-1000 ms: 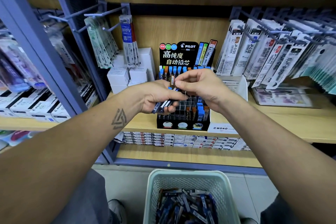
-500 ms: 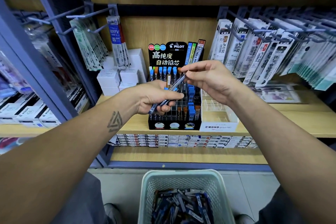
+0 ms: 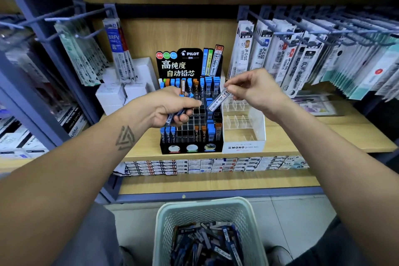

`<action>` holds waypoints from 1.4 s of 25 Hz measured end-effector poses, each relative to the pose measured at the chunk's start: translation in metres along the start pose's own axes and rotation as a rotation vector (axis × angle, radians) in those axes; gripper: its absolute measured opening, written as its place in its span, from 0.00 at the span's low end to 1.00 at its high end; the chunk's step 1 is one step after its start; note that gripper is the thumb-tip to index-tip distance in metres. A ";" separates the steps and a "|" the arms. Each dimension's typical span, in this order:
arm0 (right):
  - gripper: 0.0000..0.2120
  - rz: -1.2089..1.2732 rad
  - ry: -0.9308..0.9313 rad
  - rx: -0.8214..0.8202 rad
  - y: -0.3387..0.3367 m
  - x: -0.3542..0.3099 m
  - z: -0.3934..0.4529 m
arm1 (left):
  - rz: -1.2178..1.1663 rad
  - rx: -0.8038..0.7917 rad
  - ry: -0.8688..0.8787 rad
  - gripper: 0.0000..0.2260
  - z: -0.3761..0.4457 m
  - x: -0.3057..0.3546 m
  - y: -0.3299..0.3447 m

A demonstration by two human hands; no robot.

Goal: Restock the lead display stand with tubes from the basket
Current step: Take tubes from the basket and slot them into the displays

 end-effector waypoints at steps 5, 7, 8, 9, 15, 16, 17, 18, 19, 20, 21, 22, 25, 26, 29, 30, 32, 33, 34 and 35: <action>0.03 -0.274 -0.056 -0.010 -0.003 0.000 -0.006 | -0.016 -0.001 0.021 0.15 0.007 0.006 0.007; 0.03 -0.352 -0.082 -0.009 0.006 0.002 -0.007 | -0.020 -0.001 0.019 0.27 0.012 0.002 0.008; 0.04 -0.369 -0.086 -0.003 0.008 0.003 -0.006 | -0.022 -0.003 0.025 0.26 0.013 0.002 0.010; 0.04 -0.379 -0.086 -0.003 0.010 0.003 -0.004 | -0.020 -0.008 0.028 0.23 0.012 0.002 0.012; 0.04 -0.530 -0.079 -0.095 0.039 0.014 -0.010 | -0.003 -0.026 0.029 0.36 0.013 -0.002 0.014; 0.05 -0.544 -0.086 -0.097 0.043 0.015 -0.011 | 0.000 -0.032 0.025 0.35 0.013 -0.003 0.016; 0.05 -0.549 -0.094 -0.093 0.046 0.015 -0.012 | 0.001 -0.037 0.019 0.33 0.012 -0.003 0.017; 0.05 -0.550 -0.102 -0.089 0.047 0.014 -0.012 | 0.002 -0.041 0.016 0.31 0.011 -0.003 0.018; 0.05 -0.550 -0.109 -0.087 0.048 0.013 -0.012 | 0.008 -0.047 0.014 0.26 0.011 -0.004 0.019; 0.05 -0.550 -0.114 -0.088 0.049 0.012 -0.013 | 0.015 -0.050 0.012 0.20 0.010 -0.003 0.020; 0.04 -0.553 -0.118 -0.088 0.049 0.012 -0.013 | 0.020 -0.051 0.007 0.16 0.008 -0.004 0.020; 0.04 -0.560 -0.120 -0.087 0.049 0.012 -0.013 | 0.024 -0.052 0.004 0.14 0.008 -0.005 0.021; 0.04 -0.576 -0.090 -0.098 0.047 0.016 -0.010 | 0.034 -0.058 0.003 0.10 0.007 -0.005 0.021; 0.04 -0.582 -0.081 -0.099 0.046 0.018 -0.009 | 0.036 -0.061 0.000 0.09 0.007 -0.005 0.021; 0.04 -0.611 -0.076 -0.107 0.048 0.022 -0.008 | 0.040 -0.051 -0.001 0.11 0.008 -0.006 0.021; 0.05 -0.626 -0.078 -0.117 0.051 0.024 -0.009 | 0.041 -0.048 -0.002 0.12 0.008 -0.006 0.021; 0.08 -0.670 -0.094 -0.139 0.058 0.025 -0.011 | 0.042 -0.054 -0.004 0.12 0.008 -0.006 0.022; 0.10 -0.683 -0.099 -0.133 0.058 0.024 -0.011 | 0.044 -0.060 -0.006 0.11 0.008 -0.006 0.023; 0.11 -0.687 -0.102 -0.117 0.055 0.021 -0.010 | 0.048 -0.068 -0.008 0.11 0.007 -0.007 0.024; 0.10 -0.687 -0.112 -0.093 0.050 0.016 -0.009 | 0.053 -0.076 -0.011 0.11 0.007 -0.007 0.025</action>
Point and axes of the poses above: each hand's wrist, its own z-axis towards the middle knuckle, its own y-axis out of the palm, x = y × z, the point moved 9 cm from there along z, towards the middle knuckle, and after that the axes turned 7 degrees about y, right-handed, at the moved point
